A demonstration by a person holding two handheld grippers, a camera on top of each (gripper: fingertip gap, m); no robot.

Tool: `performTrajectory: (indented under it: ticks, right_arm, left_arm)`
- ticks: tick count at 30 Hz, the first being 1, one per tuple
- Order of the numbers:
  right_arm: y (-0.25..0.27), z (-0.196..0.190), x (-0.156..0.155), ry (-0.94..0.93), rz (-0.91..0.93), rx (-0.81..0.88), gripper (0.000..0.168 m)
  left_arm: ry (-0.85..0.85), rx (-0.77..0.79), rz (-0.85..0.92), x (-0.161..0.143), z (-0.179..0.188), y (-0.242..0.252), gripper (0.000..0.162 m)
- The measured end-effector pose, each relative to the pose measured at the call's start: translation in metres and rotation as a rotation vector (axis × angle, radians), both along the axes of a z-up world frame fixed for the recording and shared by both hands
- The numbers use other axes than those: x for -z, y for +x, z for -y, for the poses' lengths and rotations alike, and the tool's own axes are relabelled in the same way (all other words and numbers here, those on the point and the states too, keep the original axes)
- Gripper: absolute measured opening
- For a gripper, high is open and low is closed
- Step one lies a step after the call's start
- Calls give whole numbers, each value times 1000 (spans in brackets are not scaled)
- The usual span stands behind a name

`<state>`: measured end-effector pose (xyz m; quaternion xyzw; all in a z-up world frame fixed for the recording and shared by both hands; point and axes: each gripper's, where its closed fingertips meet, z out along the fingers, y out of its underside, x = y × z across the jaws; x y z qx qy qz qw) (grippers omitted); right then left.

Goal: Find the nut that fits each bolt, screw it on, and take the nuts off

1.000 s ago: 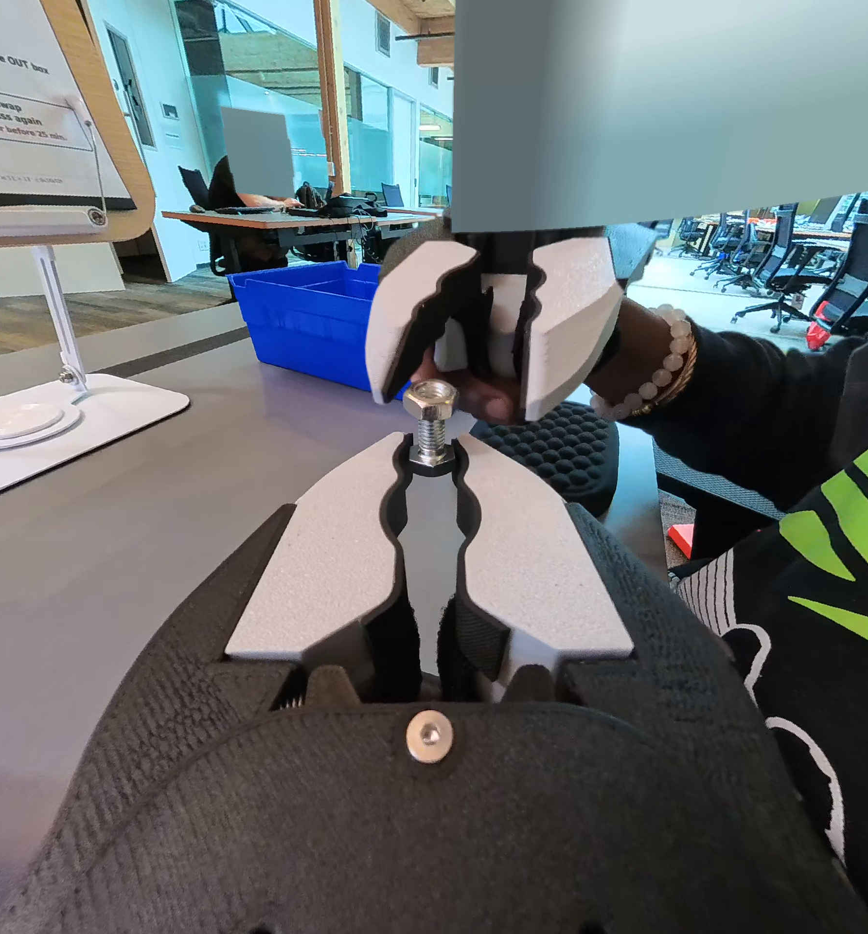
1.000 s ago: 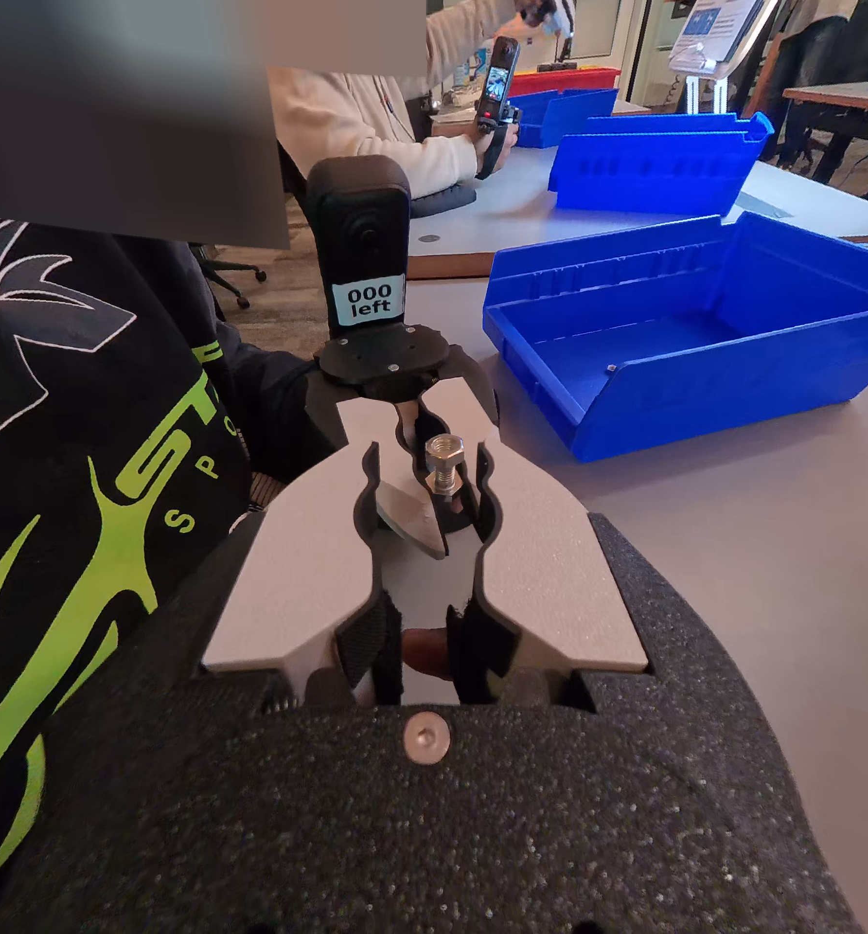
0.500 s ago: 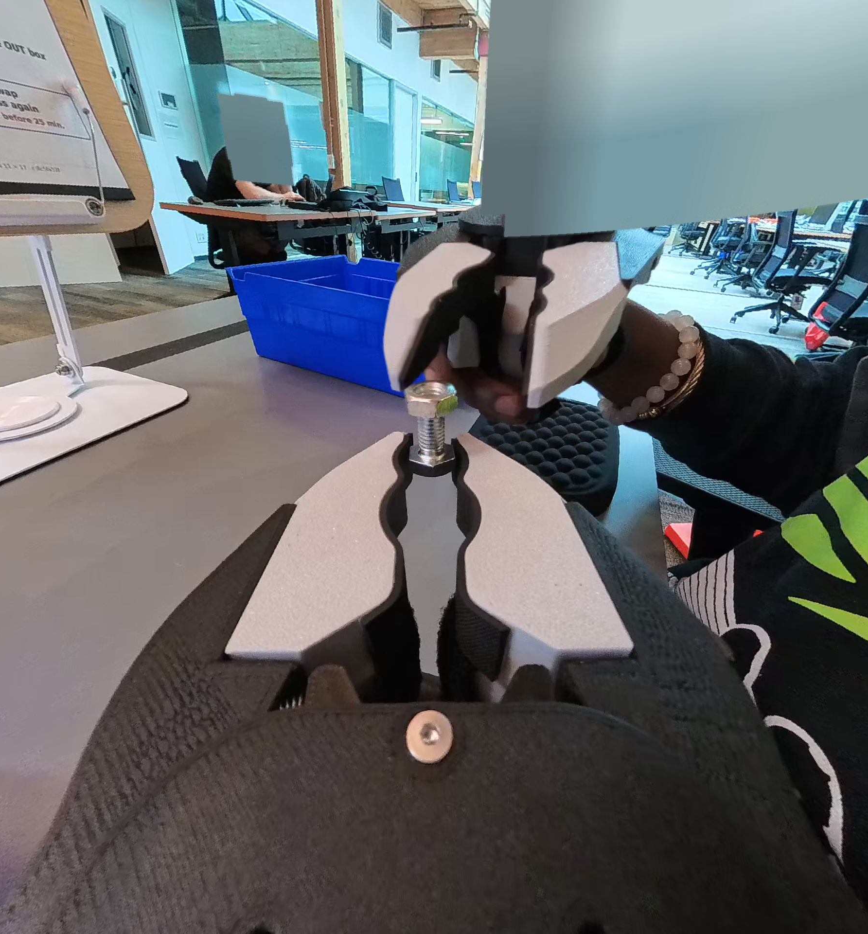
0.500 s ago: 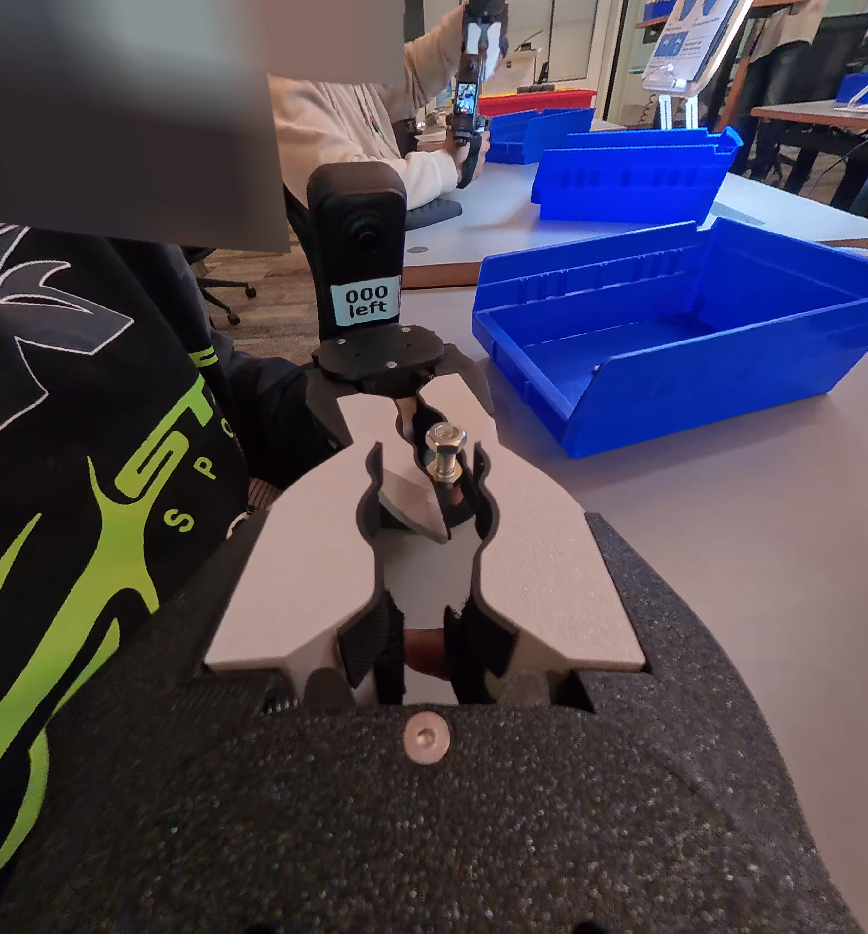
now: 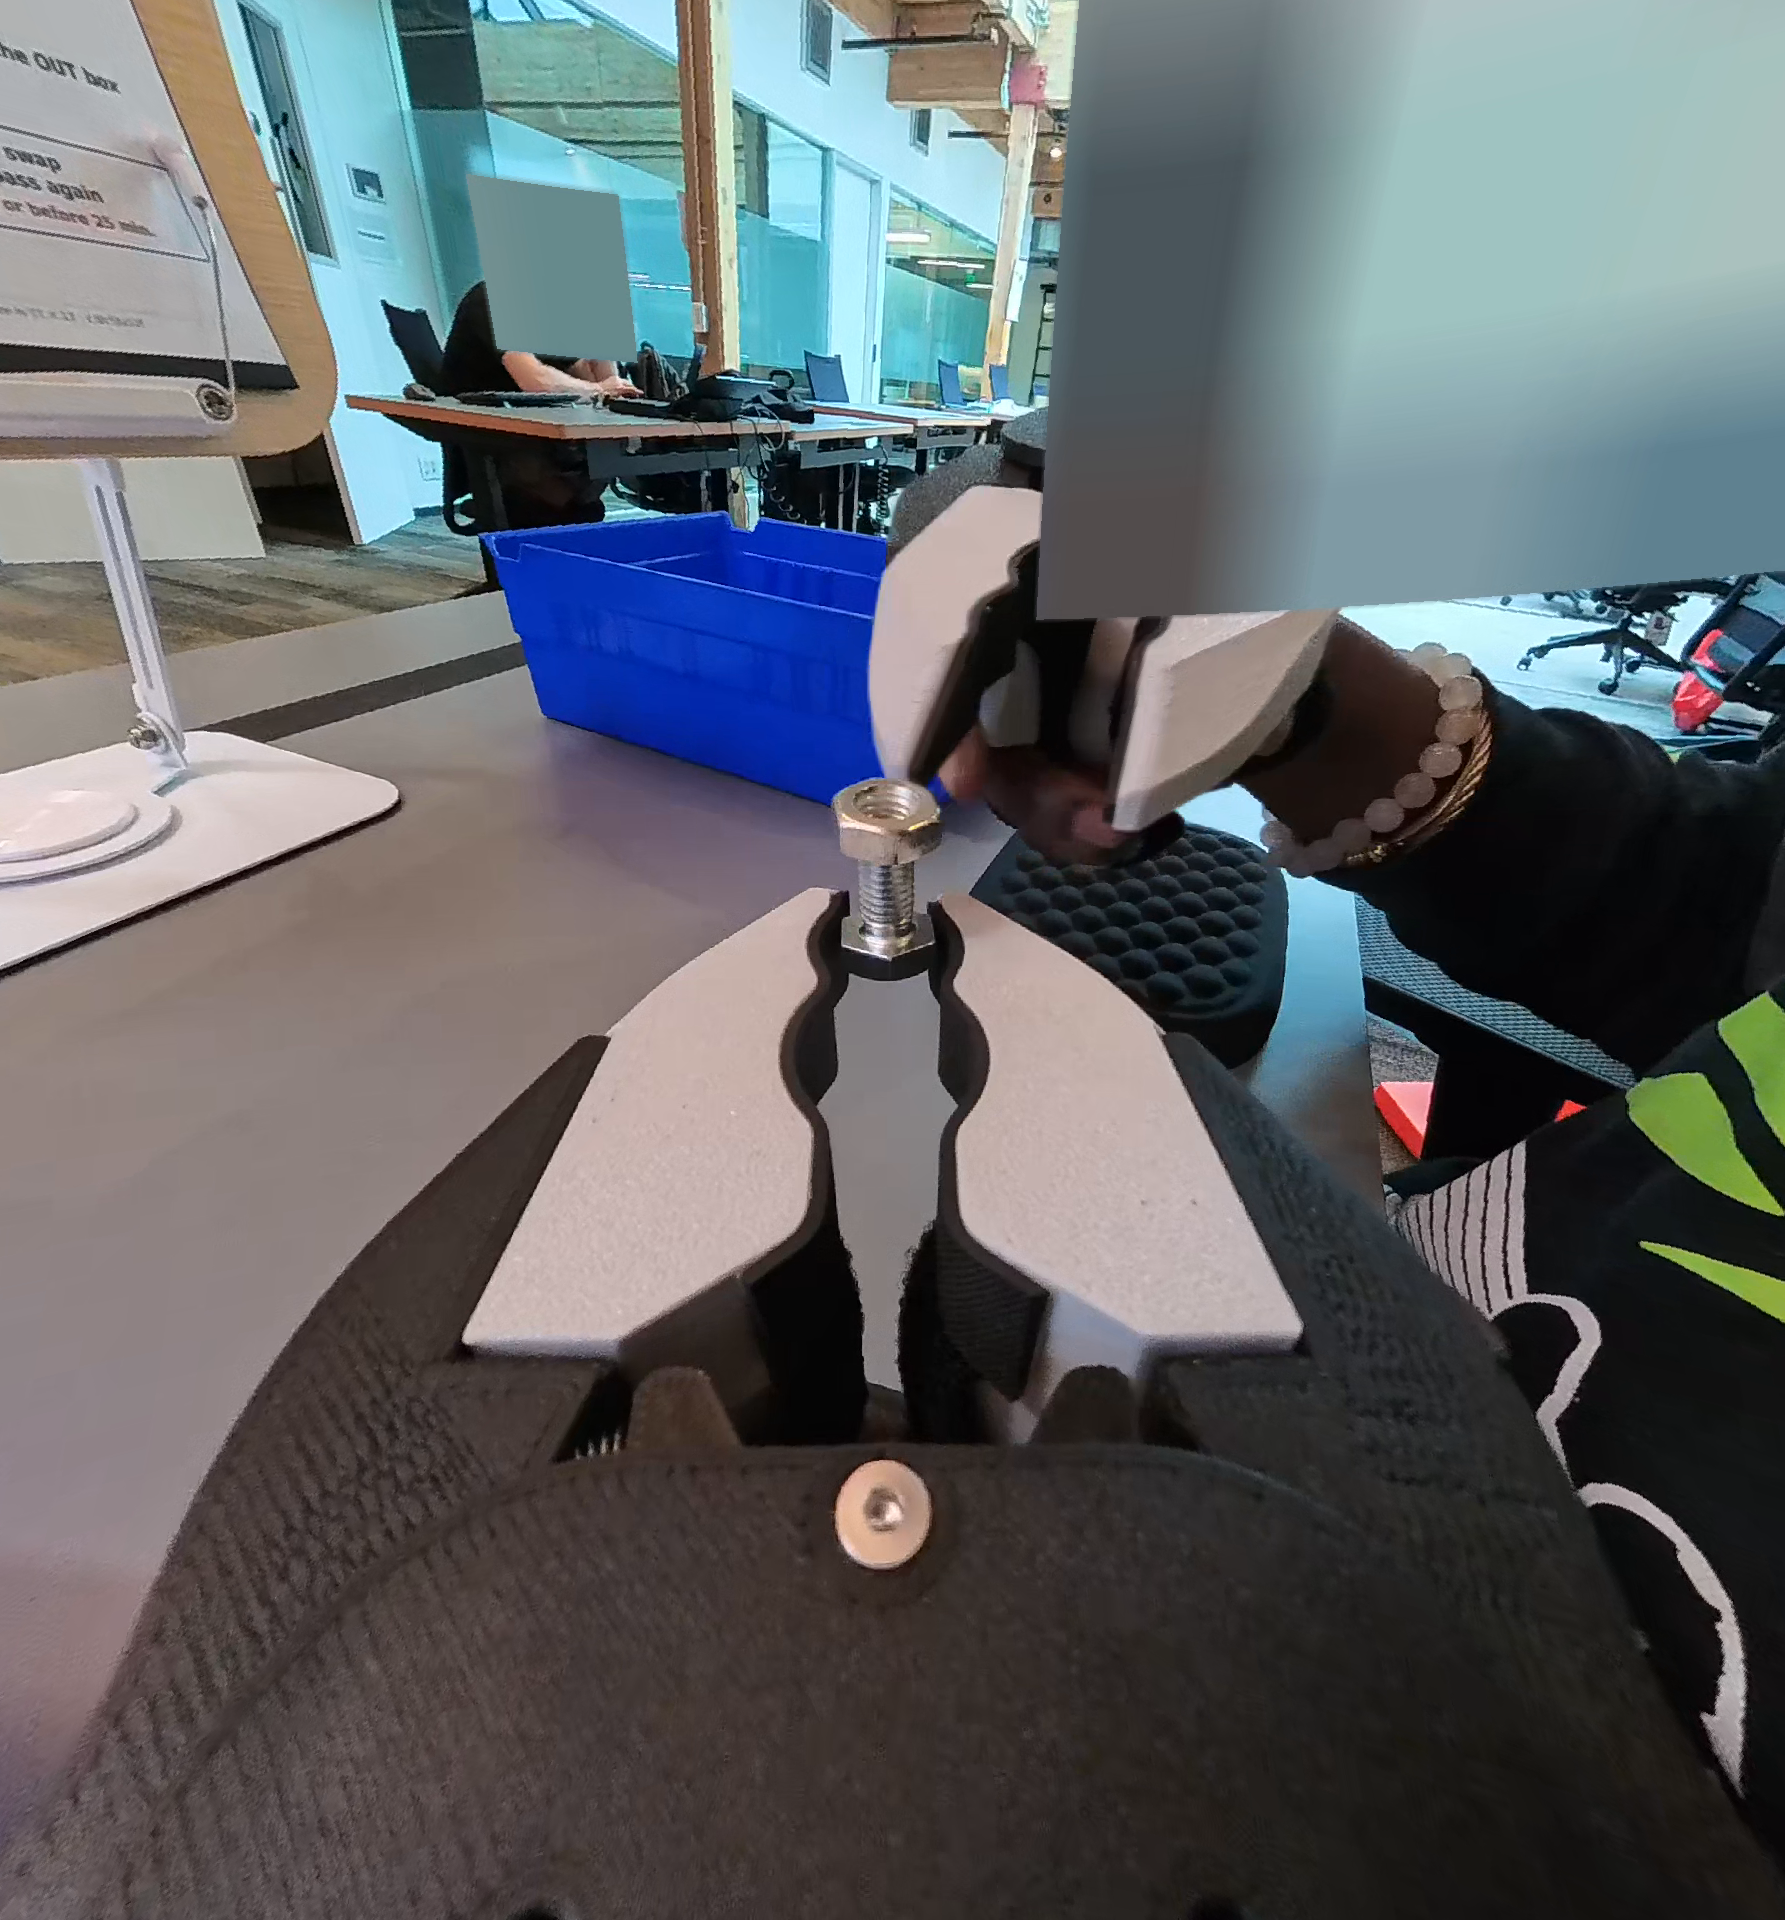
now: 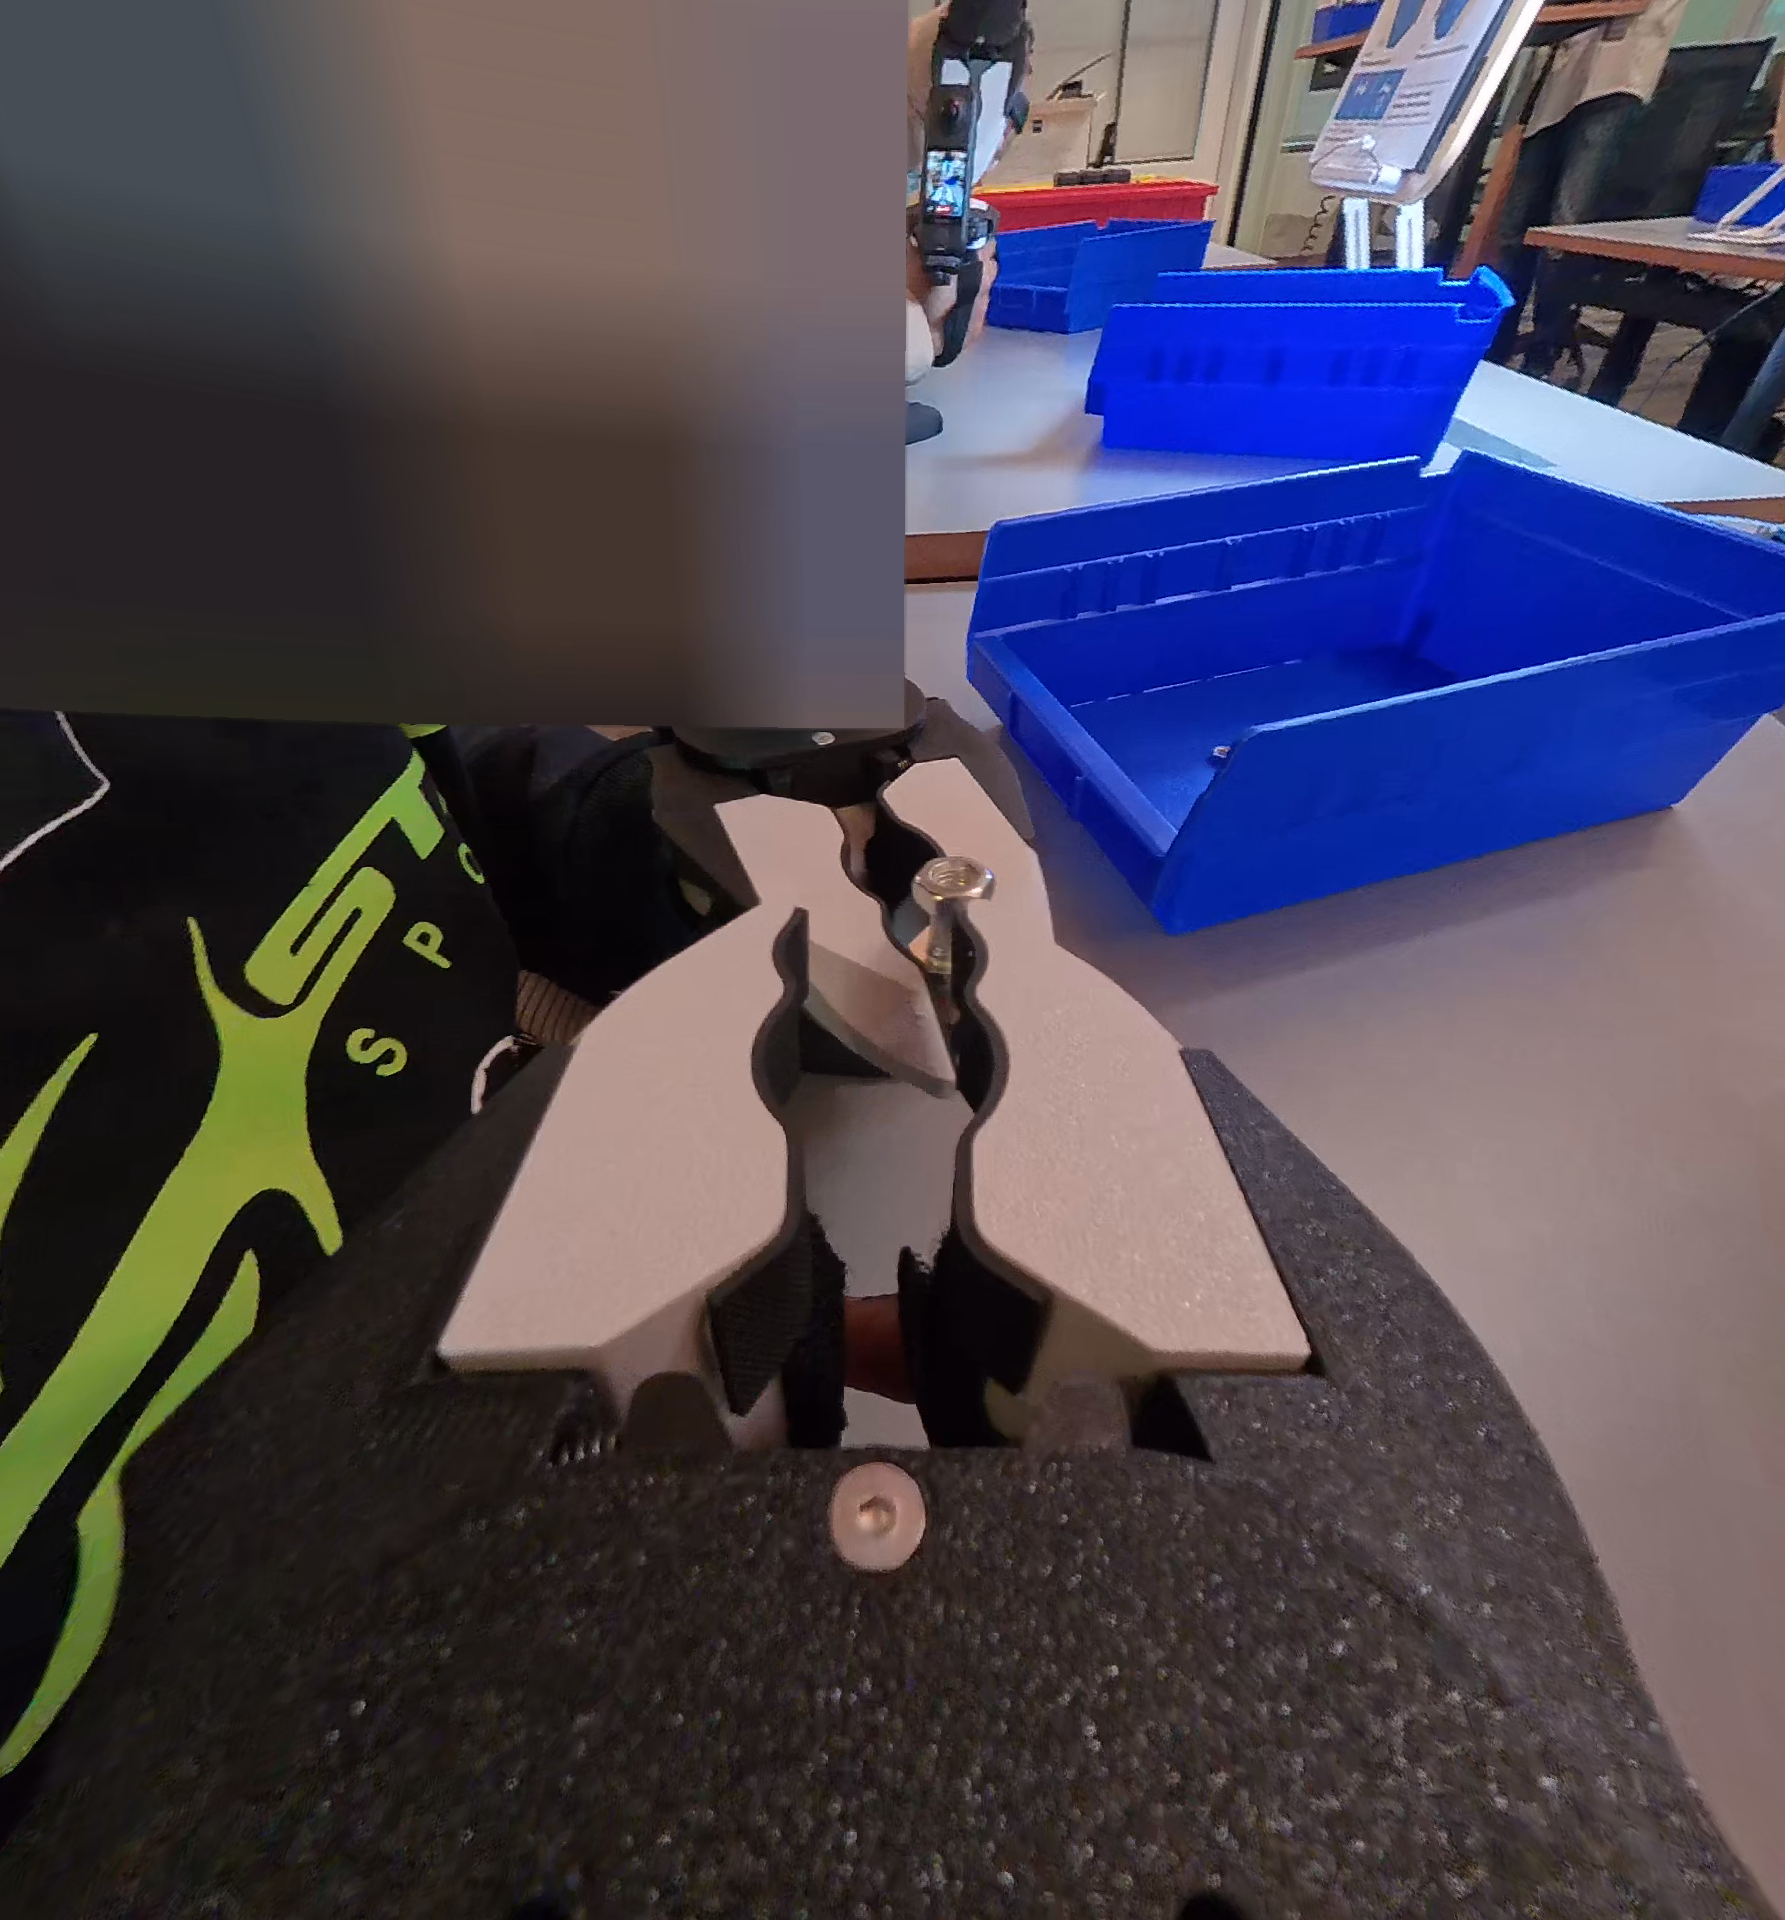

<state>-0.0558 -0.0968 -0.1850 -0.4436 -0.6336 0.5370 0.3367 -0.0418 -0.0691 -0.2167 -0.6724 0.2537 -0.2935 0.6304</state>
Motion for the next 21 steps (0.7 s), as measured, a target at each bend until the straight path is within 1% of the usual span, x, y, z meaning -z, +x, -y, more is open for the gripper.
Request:
performTrajectory:
  ticks: [2,4,9,13,16,21]
  right_arm:
    - [-3,-3,-2,-6,-22,20,32]
    - [-7,-3,-2,-2,-30,27,33]
    - [-14,-5,0,78,-26,64,28]
    - [-14,-4,1,110,47,18,25]
    - [-13,-4,4,133,101,-7,19]
    - [-13,-2,7,122,104,-24,16]
  left_arm:
    - [1,1,-2,1,0,0,15]
    - [2,0,-9,1,0,1,15]
    - [2,-5,-20,2,-2,2,15]
    - [8,4,-41,4,0,6,15]
    - [20,2,-56,4,1,7,15]
    - [27,10,-49,3,3,6,15]
